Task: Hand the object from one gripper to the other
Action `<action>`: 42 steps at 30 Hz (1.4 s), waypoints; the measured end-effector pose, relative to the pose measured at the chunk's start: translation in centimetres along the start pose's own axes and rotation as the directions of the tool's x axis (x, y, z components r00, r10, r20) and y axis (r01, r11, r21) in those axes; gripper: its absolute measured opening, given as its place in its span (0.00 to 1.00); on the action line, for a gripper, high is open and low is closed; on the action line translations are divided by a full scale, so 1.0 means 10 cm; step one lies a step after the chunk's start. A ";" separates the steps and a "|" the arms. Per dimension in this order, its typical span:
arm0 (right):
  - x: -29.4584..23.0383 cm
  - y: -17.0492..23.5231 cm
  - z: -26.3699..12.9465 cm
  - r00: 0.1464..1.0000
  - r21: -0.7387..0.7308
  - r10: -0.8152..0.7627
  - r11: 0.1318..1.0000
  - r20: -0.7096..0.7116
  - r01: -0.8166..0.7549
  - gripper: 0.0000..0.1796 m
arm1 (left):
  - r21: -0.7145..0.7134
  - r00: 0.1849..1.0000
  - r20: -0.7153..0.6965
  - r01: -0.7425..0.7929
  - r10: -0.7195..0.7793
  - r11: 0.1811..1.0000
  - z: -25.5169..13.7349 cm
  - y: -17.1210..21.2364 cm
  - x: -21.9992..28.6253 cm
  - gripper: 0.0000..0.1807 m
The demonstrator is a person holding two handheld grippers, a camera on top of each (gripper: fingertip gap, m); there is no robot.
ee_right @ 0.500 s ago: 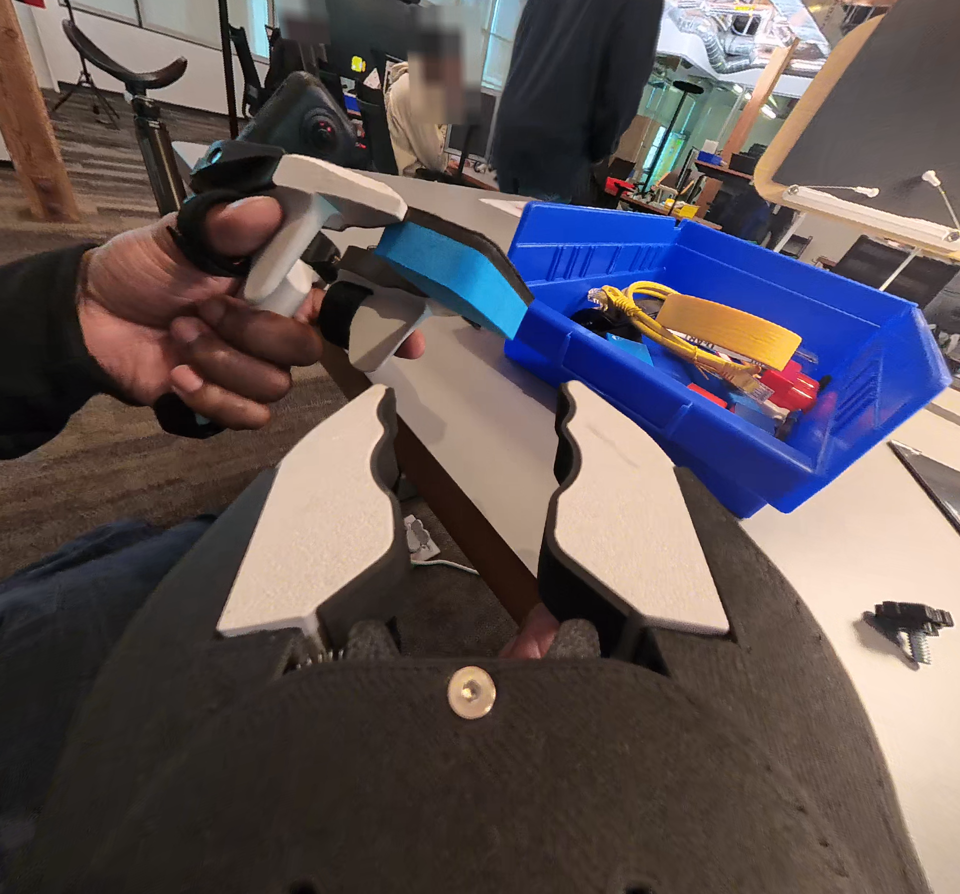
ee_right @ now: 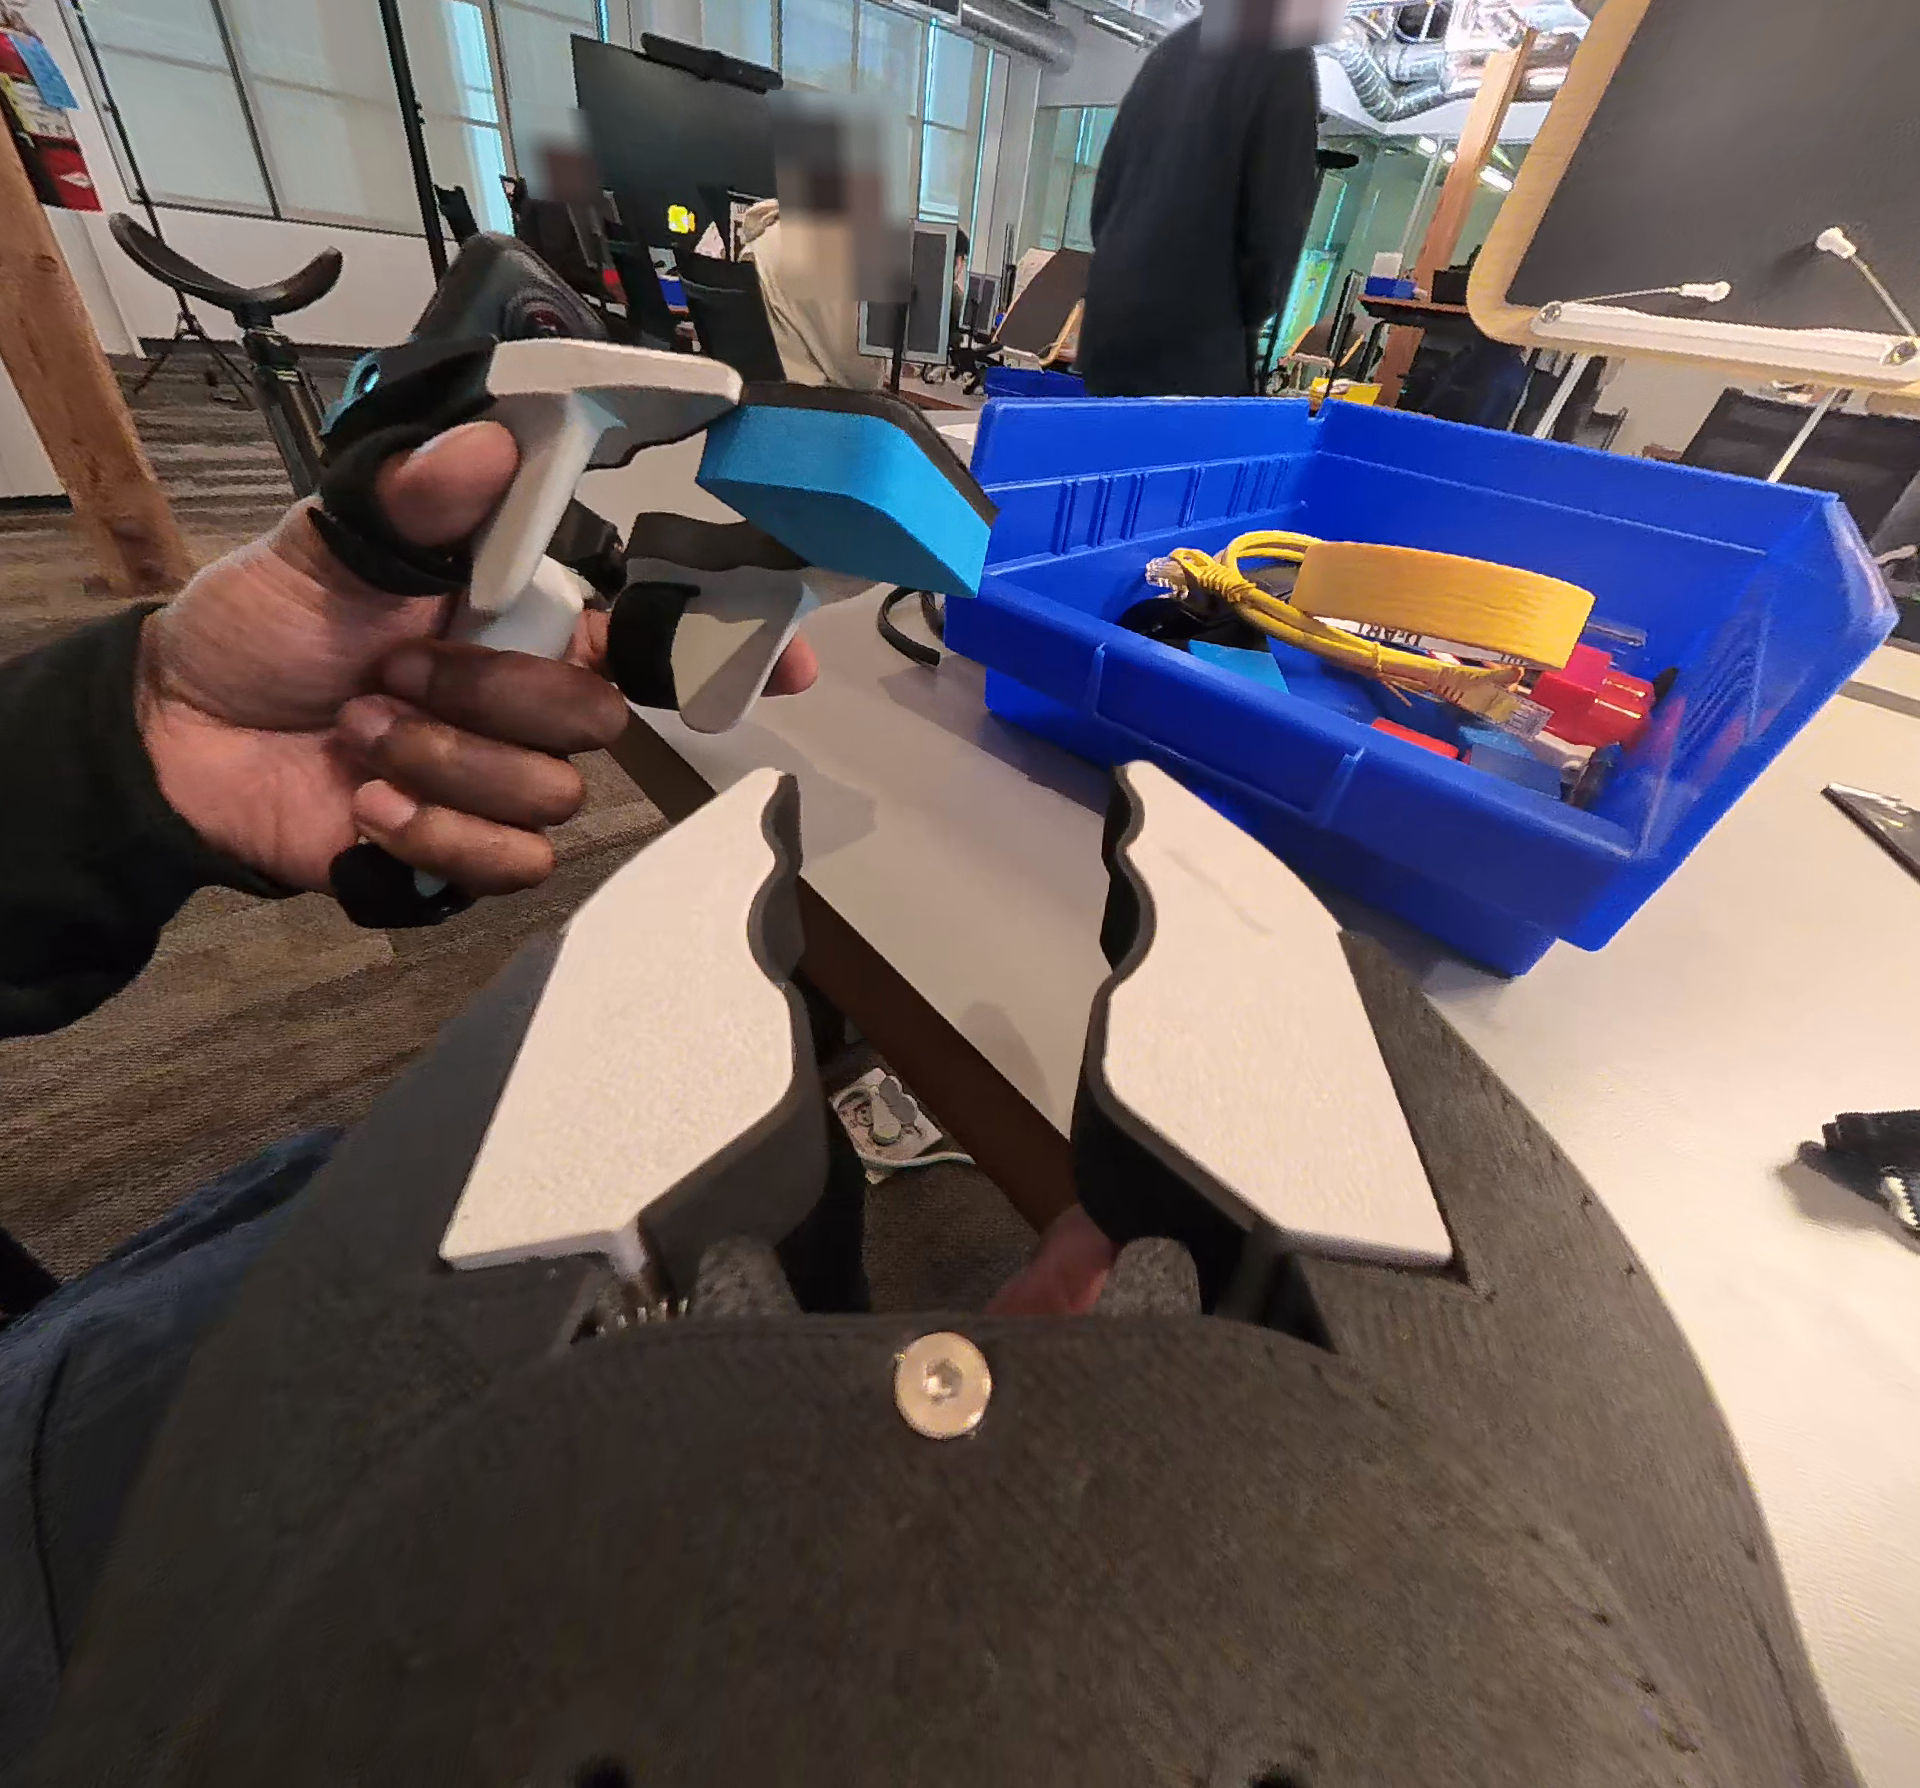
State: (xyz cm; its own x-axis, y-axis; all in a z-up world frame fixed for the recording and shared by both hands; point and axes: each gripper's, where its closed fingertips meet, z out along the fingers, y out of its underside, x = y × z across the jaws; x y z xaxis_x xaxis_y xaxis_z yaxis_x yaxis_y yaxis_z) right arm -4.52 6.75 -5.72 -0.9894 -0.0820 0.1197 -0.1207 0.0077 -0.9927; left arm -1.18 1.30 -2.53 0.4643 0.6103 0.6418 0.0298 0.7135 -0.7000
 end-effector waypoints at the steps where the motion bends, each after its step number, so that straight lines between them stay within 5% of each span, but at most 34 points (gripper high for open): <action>1: 0.01 0.01 0.00 1.000 -0.003 -0.006 1.000 -0.005 0.006 0.31 | 0.002 1.000 0.005 0.007 -0.007 1.000 0.00 0.00 -0.01 0.30; 42: 0.05 0.03 0.01 0.999 0.013 -0.036 0.999 -0.035 0.036 0.30 | -0.051 0.999 -0.016 0.045 -0.046 0.998 0.03 0.10 -0.03 0.31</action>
State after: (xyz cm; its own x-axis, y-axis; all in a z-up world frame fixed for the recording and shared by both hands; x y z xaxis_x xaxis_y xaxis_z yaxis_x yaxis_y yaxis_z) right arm -4.99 6.62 -5.92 -0.9867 -0.0474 0.1557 -0.1555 -0.0082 -0.9878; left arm -1.61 1.89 -3.32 0.4769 0.5711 0.6682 0.0961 0.7217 -0.6855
